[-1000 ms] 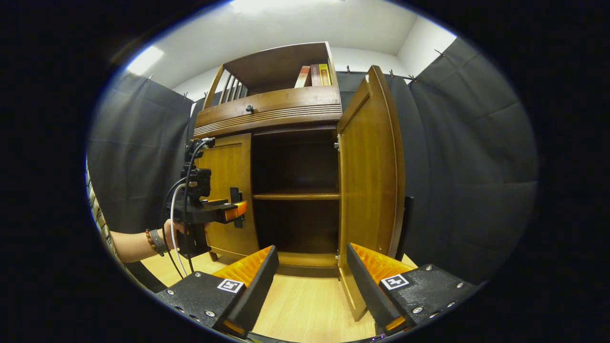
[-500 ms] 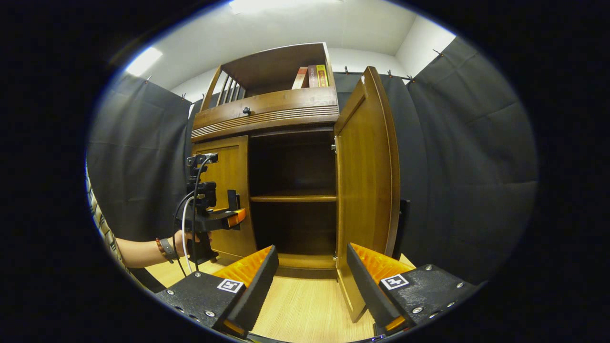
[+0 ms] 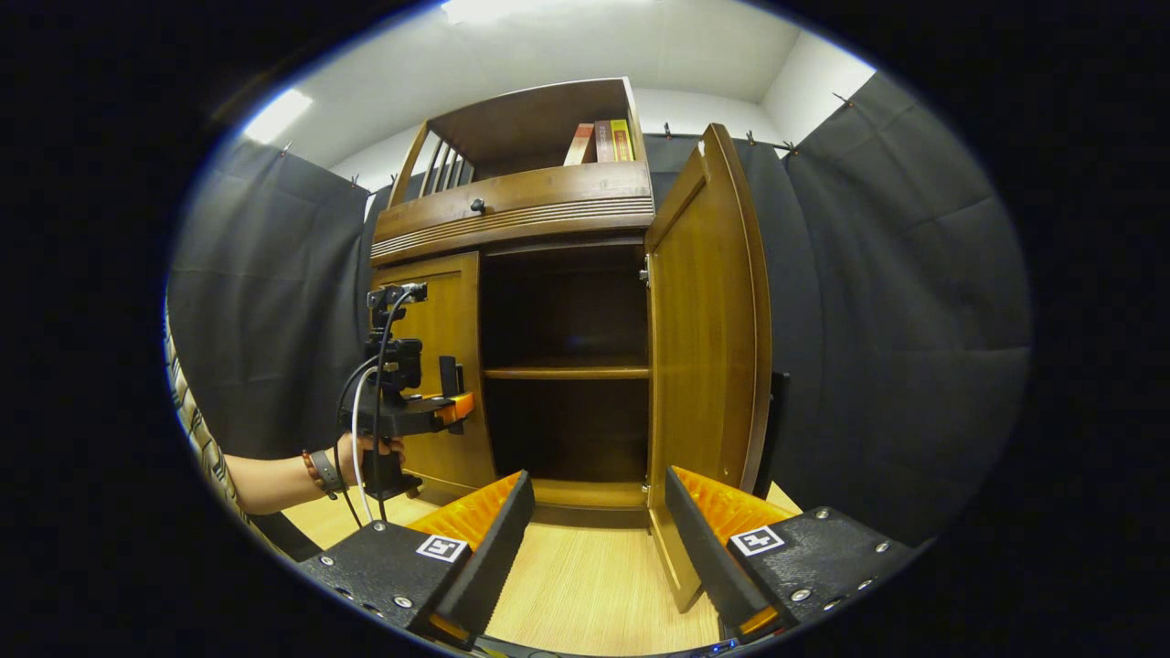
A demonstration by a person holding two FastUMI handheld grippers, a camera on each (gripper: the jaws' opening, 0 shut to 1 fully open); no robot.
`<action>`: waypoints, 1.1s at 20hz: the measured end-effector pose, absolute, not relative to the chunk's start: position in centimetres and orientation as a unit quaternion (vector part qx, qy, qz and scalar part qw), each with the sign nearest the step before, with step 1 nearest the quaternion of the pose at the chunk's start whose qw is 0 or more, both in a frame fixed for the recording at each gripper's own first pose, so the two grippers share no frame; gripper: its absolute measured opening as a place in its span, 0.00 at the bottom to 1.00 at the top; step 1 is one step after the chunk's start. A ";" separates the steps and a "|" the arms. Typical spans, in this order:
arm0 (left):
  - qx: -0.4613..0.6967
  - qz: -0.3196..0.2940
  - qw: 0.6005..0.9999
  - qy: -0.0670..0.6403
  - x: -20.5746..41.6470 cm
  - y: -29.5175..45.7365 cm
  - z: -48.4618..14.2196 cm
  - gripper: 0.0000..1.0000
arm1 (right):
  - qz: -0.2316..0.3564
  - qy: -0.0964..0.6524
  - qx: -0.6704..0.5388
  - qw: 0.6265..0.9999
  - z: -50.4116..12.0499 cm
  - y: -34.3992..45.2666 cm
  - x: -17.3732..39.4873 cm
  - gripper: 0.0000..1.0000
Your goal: Open the right door of the double-door shoe cabinet with the right hand, and open the left door with the left hand.
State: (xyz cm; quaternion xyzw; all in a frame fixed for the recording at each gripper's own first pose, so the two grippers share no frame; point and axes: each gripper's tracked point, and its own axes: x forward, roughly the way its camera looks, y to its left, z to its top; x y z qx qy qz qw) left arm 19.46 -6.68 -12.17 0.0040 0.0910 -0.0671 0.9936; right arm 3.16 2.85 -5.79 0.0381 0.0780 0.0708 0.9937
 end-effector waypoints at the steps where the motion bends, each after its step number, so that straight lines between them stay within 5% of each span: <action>1: 0.005 -0.066 0.993 0.094 19.0 -6.6 -12.0 0.34 | 0.071 0.077 0.038 0.994 -5.6 2.9 3.0 1.00; 2: 0.005 -0.065 0.993 0.095 18.3 -6.4 -11.9 0.34 | 0.069 0.075 0.036 0.994 -5.5 2.9 2.9 1.00; 3: 0.006 -0.064 0.993 0.096 17.7 -6.3 -11.7 0.34 | 0.066 0.074 0.033 0.995 -5.5 2.8 2.8 0.89; 4: 0.006 -0.063 0.994 0.092 16.9 -6.1 -11.4 0.34 | 0.064 0.075 0.032 0.995 -5.5 2.8 2.9 0.89; 5: 0.009 -0.063 0.994 0.091 16.0 -6.0 -11.3 0.34 | 0.062 0.075 0.034 0.995 -5.5 2.8 3.0 1.00; 22: 0.011 0.006 0.996 0.088 2.8 3.2 -8.2 0.31 | 0.106 0.073 0.025 0.991 -5.2 7.8 6.4 1.00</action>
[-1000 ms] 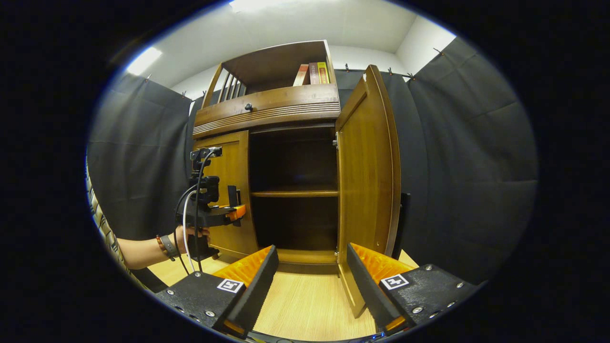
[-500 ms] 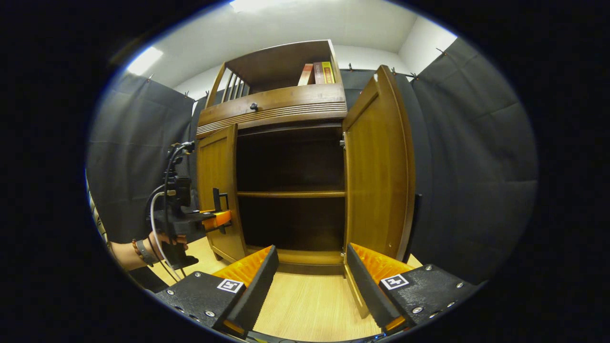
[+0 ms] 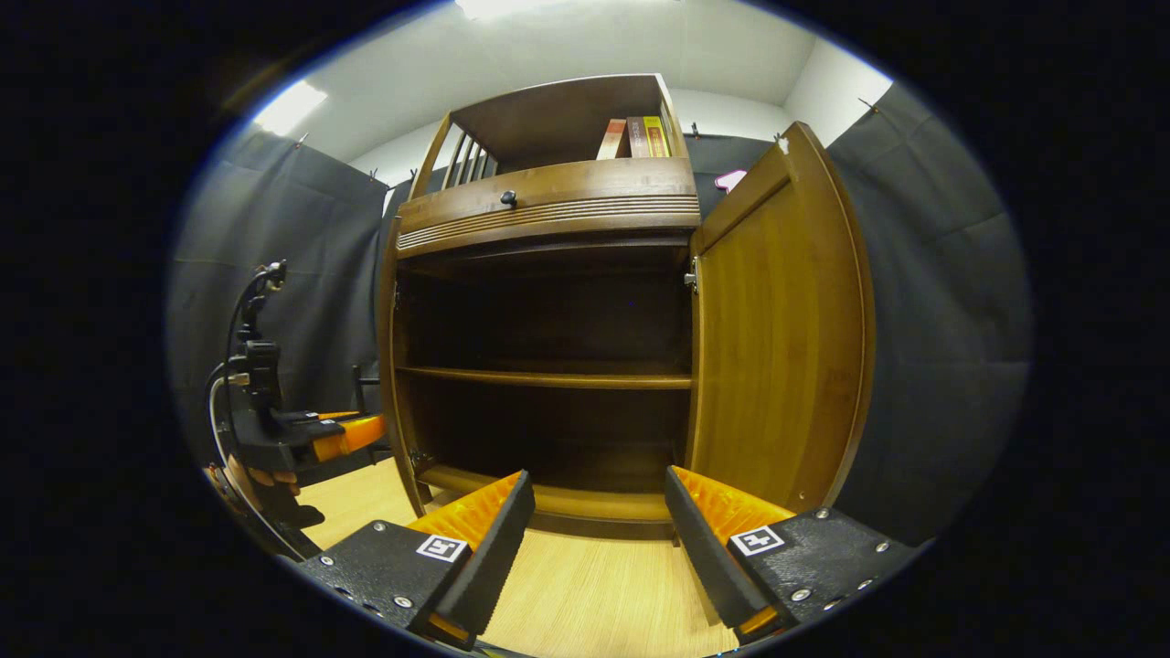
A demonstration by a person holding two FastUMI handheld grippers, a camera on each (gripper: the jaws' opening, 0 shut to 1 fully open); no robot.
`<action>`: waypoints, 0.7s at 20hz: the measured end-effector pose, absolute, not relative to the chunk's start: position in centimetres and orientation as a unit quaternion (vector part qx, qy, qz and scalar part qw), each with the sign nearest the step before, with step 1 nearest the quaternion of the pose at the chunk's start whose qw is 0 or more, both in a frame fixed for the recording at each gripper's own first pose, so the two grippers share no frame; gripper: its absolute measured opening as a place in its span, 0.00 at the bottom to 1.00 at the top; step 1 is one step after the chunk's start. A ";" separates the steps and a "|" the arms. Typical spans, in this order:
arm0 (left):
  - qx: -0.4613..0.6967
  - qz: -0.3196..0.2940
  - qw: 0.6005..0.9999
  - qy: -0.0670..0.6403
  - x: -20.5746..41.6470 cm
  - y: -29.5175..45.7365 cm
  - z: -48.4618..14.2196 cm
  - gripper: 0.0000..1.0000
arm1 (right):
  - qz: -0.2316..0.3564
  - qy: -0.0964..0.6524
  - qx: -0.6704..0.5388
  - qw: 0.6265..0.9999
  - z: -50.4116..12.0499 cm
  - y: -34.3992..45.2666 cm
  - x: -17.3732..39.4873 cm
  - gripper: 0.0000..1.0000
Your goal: Open the right door of the double-door shoe cabinet with the right hand, and open the left door with the left hand.
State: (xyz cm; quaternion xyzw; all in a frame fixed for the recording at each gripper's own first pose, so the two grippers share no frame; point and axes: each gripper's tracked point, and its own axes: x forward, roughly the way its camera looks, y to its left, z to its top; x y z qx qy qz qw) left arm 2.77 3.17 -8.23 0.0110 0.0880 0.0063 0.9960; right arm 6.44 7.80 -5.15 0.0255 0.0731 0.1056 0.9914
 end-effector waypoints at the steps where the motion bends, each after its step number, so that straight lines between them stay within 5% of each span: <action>1: 0.011 0.014 0.996 0.087 2.1 4.1 -8.0 0.30 | 0.107 0.074 0.026 0.991 -5.1 8.1 6.4 1.00; 14: -0.004 0.011 0.997 0.076 -1.7 13.3 -6.7 0.19 | 0.121 0.080 0.024 0.989 -5.7 13.1 6.9 1.00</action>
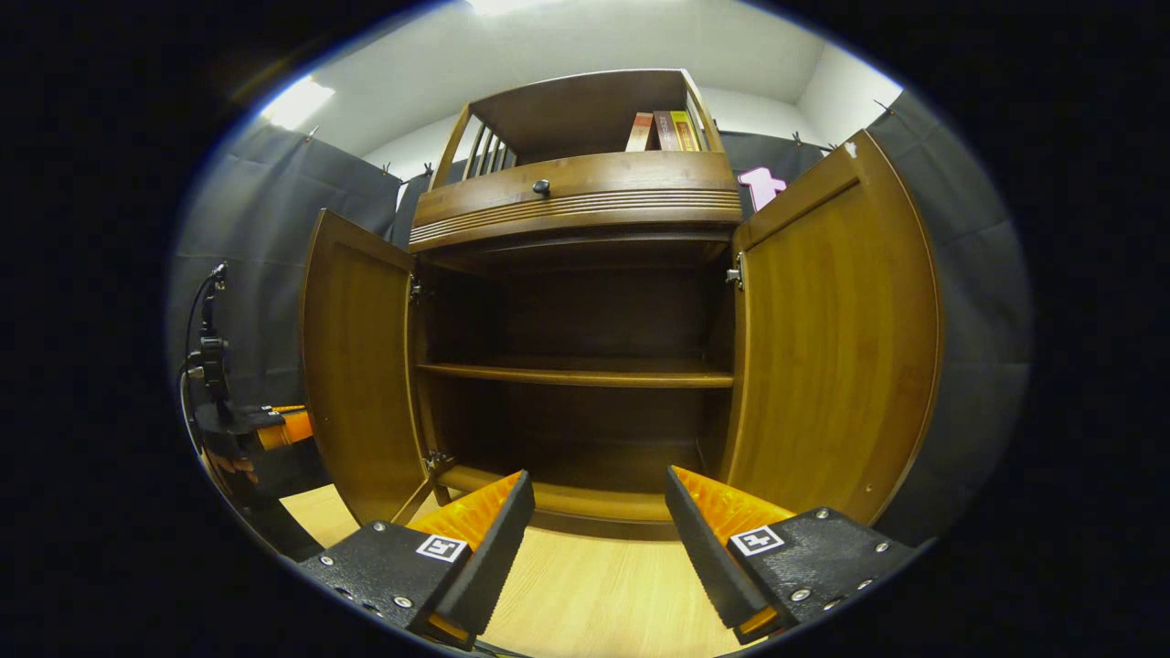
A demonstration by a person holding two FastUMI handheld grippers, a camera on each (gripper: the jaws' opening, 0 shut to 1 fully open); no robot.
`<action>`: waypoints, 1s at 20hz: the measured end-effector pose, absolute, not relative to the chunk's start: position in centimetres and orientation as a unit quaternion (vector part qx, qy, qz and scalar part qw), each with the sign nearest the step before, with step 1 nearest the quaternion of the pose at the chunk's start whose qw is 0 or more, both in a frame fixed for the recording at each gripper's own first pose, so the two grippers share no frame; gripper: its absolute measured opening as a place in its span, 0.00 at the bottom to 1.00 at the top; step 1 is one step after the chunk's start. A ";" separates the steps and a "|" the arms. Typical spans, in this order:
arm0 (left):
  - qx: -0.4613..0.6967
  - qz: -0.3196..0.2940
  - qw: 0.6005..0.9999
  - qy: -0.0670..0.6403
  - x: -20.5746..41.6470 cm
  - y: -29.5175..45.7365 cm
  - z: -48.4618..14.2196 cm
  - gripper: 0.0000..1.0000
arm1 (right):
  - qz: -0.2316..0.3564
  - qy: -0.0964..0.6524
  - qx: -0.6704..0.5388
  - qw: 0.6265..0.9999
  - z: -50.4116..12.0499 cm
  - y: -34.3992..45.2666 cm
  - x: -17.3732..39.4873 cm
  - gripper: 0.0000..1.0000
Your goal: Open the right door of the double-door shoe cabinet with the right hand, and open the left door with the left hand.
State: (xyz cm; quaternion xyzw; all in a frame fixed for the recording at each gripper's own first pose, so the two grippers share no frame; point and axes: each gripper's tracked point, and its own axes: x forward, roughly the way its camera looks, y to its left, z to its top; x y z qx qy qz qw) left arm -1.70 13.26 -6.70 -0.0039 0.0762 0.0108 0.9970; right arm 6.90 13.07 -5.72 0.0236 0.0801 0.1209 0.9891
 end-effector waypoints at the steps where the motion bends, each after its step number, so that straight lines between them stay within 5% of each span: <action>1: -0.002 0.011 0.997 0.073 -1.7 13.7 -6.5 0.19 | 0.120 0.079 0.023 0.989 -5.6 13.3 6.8 1.00; 2: 0.003 0.014 0.998 0.069 -1.8 14.3 -6.3 0.20 | 0.119 0.079 0.022 0.990 -5.6 13.6 6.9 0.89; 3: 0.006 0.016 0.998 0.065 -1.7 15.0 -6.2 0.19 | 0.118 0.079 0.022 0.990 -5.6 13.9 6.8 1.00; 7: 0.007 0.004 0.998 0.060 -1.5 17.2 -6.2 0.03 | 0.116 0.081 0.016 0.990 -5.5 15.0 6.8 1.00; 14: 0.012 -0.039 0.997 0.061 -1.3 19.5 -6.1 0.03 | 0.114 0.082 0.024 0.990 -5.8 17.2 6.7 1.00; 15: 0.012 -0.042 0.997 0.060 -1.3 19.7 -6.2 0.11 | 0.114 0.083 0.023 0.990 -5.9 17.4 6.4 1.00; 17: 0.011 -0.049 0.997 0.060 -1.3 20.3 -6.2 0.03 | 0.113 0.082 0.023 0.990 -5.9 17.8 6.3 1.00; 20: 0.012 -0.054 0.996 0.065 -1.3 21.3 -6.3 0.11 | 0.109 0.077 0.031 0.991 -6.0 18.2 6.5 1.00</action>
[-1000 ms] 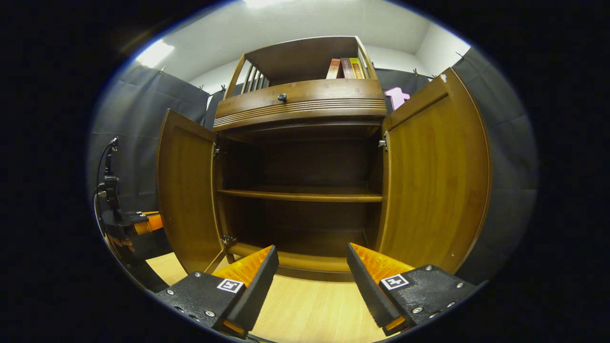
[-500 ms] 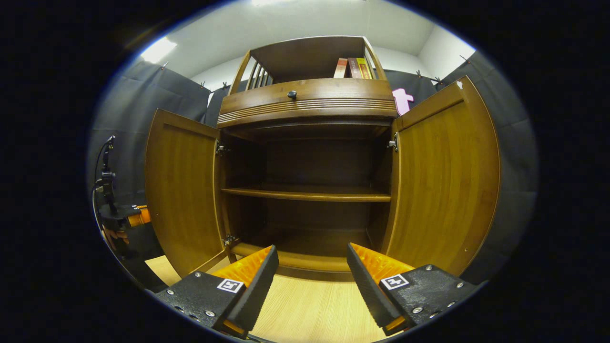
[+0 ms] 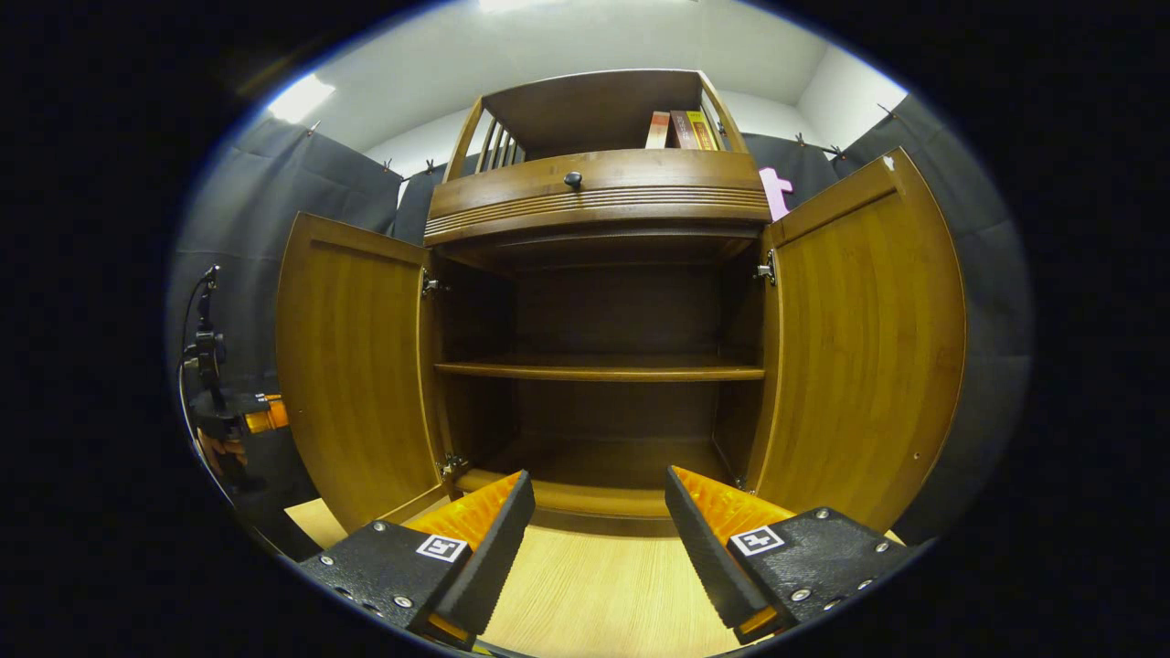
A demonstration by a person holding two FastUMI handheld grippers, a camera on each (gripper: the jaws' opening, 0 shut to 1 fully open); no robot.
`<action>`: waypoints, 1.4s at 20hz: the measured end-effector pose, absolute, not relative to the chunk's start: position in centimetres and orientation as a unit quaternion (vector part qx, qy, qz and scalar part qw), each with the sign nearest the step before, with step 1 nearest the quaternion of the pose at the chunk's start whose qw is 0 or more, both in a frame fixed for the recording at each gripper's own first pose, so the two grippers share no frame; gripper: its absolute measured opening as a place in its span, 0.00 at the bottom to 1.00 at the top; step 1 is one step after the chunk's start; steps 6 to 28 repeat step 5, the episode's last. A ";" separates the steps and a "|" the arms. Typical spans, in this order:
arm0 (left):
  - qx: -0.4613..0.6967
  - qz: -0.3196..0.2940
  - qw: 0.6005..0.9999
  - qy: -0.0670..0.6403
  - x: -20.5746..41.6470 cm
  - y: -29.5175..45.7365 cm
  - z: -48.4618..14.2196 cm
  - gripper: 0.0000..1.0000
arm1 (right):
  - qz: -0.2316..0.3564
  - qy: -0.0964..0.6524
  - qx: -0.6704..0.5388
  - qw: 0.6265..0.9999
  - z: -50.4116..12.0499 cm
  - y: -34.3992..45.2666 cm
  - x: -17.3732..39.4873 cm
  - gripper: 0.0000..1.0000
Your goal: Open the right door of the double-door shoe cabinet with the right hand, and open the left door with the left hand.
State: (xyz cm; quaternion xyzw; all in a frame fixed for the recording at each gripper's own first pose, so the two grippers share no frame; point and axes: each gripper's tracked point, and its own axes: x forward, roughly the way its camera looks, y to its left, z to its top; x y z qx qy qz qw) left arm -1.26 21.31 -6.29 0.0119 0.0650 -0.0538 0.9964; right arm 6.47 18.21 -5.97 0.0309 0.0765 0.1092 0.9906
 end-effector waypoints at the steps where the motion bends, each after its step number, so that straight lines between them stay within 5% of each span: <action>1: 0.011 -0.060 0.996 0.066 -1.4 21.1 -6.4 0.03 | 0.110 0.076 0.034 0.990 -6.1 18.4 6.6 1.00; 3: 0.014 -0.063 0.996 0.066 -1.8 21.3 -6.3 0.11 | 0.116 0.075 0.038 0.990 -6.3 18.8 6.9 1.00; 28: 0.013 -0.040 0.996 0.073 -3.2 23.2 -6.3 0.11 | 0.121 0.077 0.040 0.989 -6.6 18.9 7.2 1.00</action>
